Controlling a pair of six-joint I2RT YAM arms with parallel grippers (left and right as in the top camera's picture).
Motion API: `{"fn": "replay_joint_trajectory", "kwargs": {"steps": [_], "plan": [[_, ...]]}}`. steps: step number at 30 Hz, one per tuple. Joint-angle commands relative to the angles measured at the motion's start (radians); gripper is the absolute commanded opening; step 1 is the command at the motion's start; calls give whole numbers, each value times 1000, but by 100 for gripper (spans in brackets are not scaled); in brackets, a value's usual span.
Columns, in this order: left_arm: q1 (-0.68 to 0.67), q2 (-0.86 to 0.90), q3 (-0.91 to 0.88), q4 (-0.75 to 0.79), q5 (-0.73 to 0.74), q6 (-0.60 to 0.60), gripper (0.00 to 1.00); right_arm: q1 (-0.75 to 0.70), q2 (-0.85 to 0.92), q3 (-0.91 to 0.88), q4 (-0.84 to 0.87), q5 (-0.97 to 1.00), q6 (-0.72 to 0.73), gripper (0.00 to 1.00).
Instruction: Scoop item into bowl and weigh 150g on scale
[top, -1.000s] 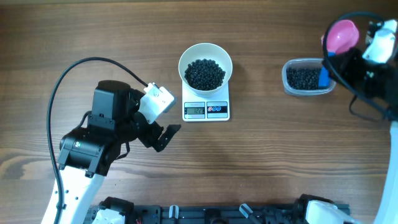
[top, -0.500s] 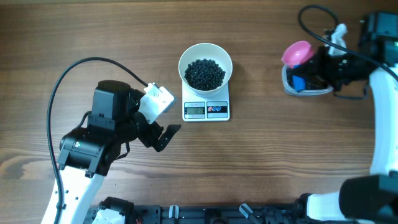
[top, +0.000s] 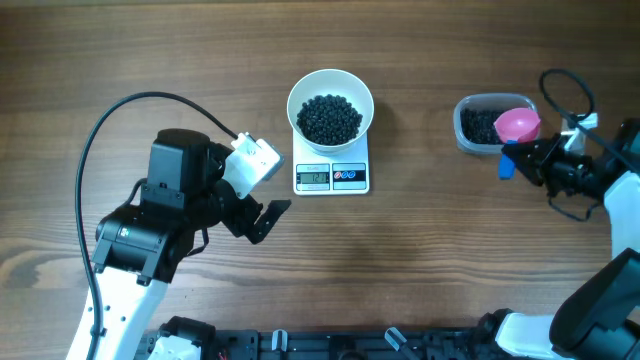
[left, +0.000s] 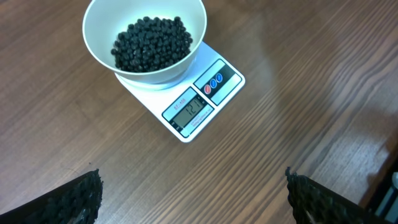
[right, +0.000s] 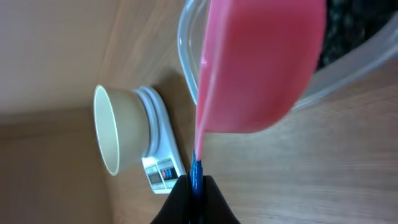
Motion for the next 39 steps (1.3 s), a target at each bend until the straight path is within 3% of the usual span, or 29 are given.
{"fn": "replay_joint_trajectory", "kwargs": {"steps": [1,6,10,18,20,23,24,26,33,39], "plan": [[7,3,21,2,9,-6,100,10,37,-18,113,-53,148,4],[7,3,21,2,9,-6,100,47,143,-18,248,-68,385,4],[8,3,21,2,9,-6,100,103,166,-18,329,-68,449,14],[7,3,21,2,9,-6,100,124,166,-18,360,122,461,16],[7,3,21,2,9,-6,100,124,166,-18,362,122,461,23],[8,3,21,2,9,-6,100,123,166,-18,362,122,461,50],[7,3,21,2,9,-6,100,123,166,-17,362,122,462,60],[7,3,21,2,9,-6,100,115,164,-16,359,121,461,98],[7,3,21,2,9,-6,100,81,75,-13,302,126,466,100],[7,3,21,2,9,-6,100,81,-67,1,94,181,496,100]]}}
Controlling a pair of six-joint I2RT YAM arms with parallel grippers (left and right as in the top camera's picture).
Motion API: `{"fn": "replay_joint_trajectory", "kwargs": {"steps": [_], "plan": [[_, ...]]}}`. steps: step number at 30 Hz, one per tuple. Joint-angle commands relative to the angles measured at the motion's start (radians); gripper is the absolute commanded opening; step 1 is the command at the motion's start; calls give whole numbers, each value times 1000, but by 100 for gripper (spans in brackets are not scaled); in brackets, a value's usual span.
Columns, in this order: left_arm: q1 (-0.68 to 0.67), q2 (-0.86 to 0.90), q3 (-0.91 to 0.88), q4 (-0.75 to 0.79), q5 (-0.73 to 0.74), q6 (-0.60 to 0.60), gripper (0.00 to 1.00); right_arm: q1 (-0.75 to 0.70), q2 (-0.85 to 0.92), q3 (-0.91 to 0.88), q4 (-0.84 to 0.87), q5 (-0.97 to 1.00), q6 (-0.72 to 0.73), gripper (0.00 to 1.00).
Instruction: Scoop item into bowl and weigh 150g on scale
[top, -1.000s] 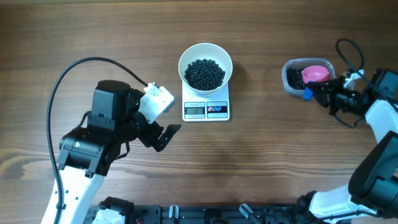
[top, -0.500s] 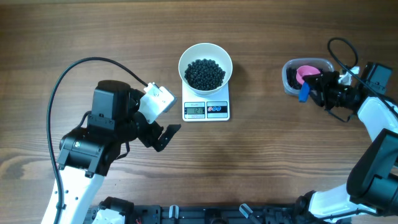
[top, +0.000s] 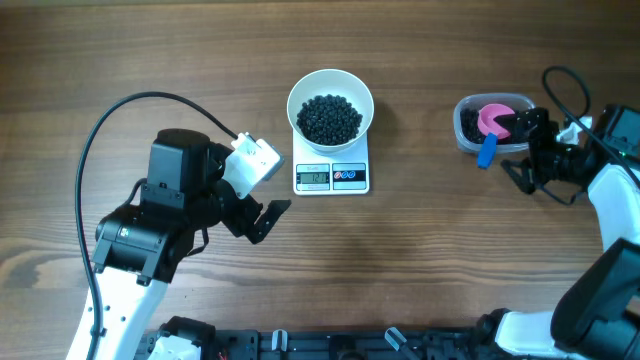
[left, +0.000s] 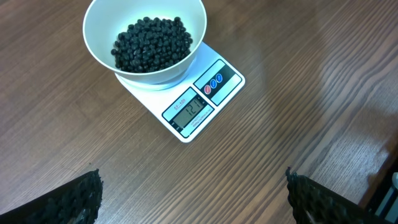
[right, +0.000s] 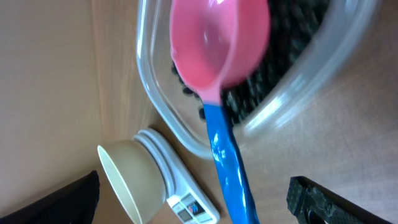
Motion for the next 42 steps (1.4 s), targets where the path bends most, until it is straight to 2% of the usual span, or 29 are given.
{"fn": "replay_joint_trajectory", "kwargs": {"steps": [1,3,8,10,12,14,18,21,23,27,28,30,32,33,36,39,41,42], "plan": [[7,3,21,1,9,-6,100,-2,-151,11,-62,30,48,100],[8,3,21,1,9,-6,100,-1,-275,11,-140,76,190,100],[8,3,21,1,9,-6,100,117,-695,11,-385,566,531,100],[7,3,21,1,9,-6,100,180,-781,-17,-425,690,562,100],[7,3,21,2,9,-6,100,244,-822,-106,-416,700,588,100],[8,3,21,2,9,-6,100,305,-821,-249,-295,673,705,100],[7,3,21,1,9,-6,100,439,-812,-524,193,740,832,99],[7,3,21,2,9,-6,100,471,-750,-601,329,747,964,95],[7,3,21,2,9,-6,100,477,-653,-604,428,748,979,88],[7,3,21,1,9,-6,100,477,-412,-604,726,822,1037,81],[7,3,21,1,9,-6,100,477,-335,-604,813,838,1056,75],[8,3,21,1,9,-6,100,477,-268,-604,874,842,1084,71],[7,3,21,2,9,-6,100,477,-239,-604,902,857,1085,64],[7,3,21,1,9,-6,100,477,-241,-604,902,864,1085,57],[7,3,21,1,9,-6,100,477,-242,-604,901,878,1076,44],[7,3,21,1,9,-6,100,477,-242,-604,901,890,1076,24],[7,3,21,1,9,-6,100,477,-242,-604,900,881,1076,6],[7,3,21,2,9,-6,100,477,-243,-604,901,872,1075,5]]}}
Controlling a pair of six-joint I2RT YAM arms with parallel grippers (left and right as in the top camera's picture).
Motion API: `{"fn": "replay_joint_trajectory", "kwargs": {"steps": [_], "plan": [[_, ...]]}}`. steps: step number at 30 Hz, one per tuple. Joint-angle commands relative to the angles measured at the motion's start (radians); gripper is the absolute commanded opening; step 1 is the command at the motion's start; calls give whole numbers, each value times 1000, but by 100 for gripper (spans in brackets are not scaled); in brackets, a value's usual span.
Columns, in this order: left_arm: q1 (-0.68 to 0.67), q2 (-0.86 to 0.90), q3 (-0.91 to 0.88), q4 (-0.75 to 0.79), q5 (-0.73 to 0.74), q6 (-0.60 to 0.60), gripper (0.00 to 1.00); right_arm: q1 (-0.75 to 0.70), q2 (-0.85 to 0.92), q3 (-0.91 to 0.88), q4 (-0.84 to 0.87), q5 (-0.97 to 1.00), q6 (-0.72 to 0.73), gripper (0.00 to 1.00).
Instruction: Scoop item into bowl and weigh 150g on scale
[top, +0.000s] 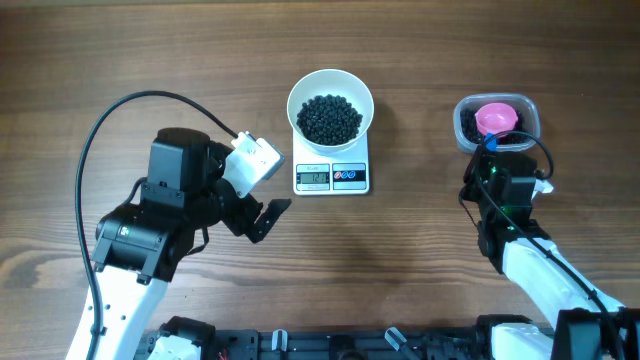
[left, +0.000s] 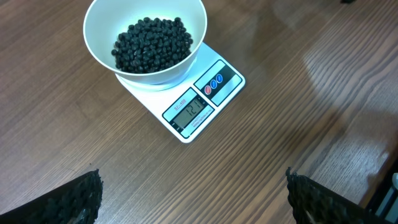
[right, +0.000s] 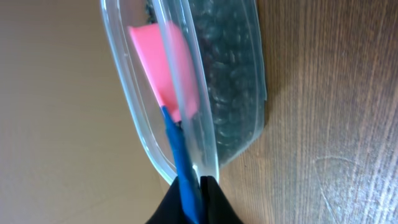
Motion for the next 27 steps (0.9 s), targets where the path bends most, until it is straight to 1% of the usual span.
{"fn": "replay_joint_trajectory", "kwargs": {"steps": [1,3,6,10,12,14,15,18,21,23,27], "plan": [[7,-2,16,2,9,-6,100,3,4,-8,-24,-12,-3,5],[8,-2,16,2,9,-6,100,3,-21,-7,-25,-30,-42,5],[7,-2,16,2,9,-6,100,3,-97,-7,-51,-41,-50,4],[7,-2,16,2,9,-5,100,3,-238,3,-253,-121,-49,5],[7,-2,16,2,9,-6,100,3,-313,15,-311,-107,-72,4],[7,-2,16,2,9,-6,100,2,-381,18,-328,-82,-97,5],[7,-2,16,2,9,-6,100,2,-402,18,-334,-67,-108,4],[7,-2,16,2,9,-6,100,2,-443,18,-426,-21,-114,5],[7,-2,16,2,9,-6,100,2,-443,48,-428,-16,-238,5],[8,-2,16,2,9,-6,100,-5,-443,135,-526,6,-312,5],[7,-2,16,2,9,-6,100,-16,-439,376,-811,14,-485,5]]}}
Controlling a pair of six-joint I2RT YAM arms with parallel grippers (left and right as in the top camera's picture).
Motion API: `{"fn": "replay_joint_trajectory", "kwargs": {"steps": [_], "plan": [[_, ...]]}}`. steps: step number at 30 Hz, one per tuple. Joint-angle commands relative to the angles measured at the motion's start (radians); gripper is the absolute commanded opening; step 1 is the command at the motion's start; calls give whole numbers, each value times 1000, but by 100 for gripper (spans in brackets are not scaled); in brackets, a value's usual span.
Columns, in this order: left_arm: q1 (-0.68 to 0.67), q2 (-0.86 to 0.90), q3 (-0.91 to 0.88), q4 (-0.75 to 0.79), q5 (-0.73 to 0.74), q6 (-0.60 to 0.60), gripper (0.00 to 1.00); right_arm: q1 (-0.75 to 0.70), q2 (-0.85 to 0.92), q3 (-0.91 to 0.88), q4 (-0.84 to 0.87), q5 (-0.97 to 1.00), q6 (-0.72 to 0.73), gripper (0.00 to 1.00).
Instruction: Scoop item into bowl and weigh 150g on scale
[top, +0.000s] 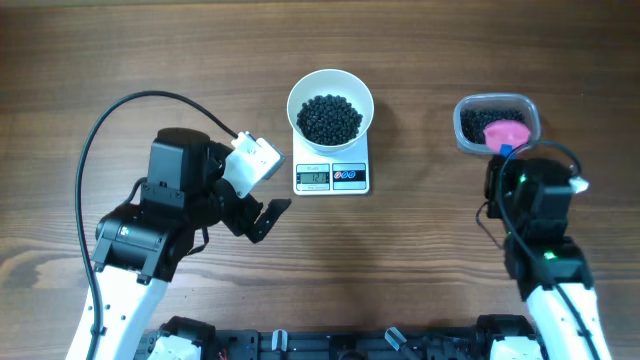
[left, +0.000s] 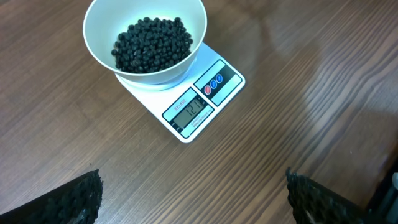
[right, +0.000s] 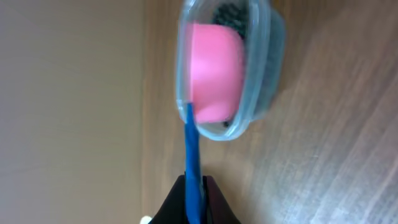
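A white bowl (top: 330, 105) holding black beans stands on the white scale (top: 332, 176), whose display (left: 188, 111) is lit. At the right, a clear container (top: 497, 123) holds more black beans. The pink scoop (top: 505, 130) sits inside it, its blue handle (right: 192, 149) pointing back toward my right gripper (right: 195, 186), which is shut on the handle. My left gripper (left: 193, 193) hangs open over bare table in front of the scale, nothing between its fingers.
The left arm's black cable (top: 120, 110) loops over the table at the left. Wooden tabletop (top: 420, 240) lies between the scale and the container.
My right arm has shifted right, nearer the container's front. The scoop head now lies lower in the container among the beans. The left arm, bowl and scale have not moved.
My right gripper held the scoop above the container from the right side. Then it stood open beside the container, with the scoop resting in it. Later it was shut on the handle from the front, and it still holds it now.
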Motion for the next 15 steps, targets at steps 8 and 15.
{"fn": "replay_joint_trajectory", "kwargs": {"steps": [8,15], "plan": [[7,-2,16,2,9,-6,100,-5,101,625,-647,-82,-280,5],[7,-2,16,2,9,-6,100,-71,370,823,-761,-465,-297,4]]}}
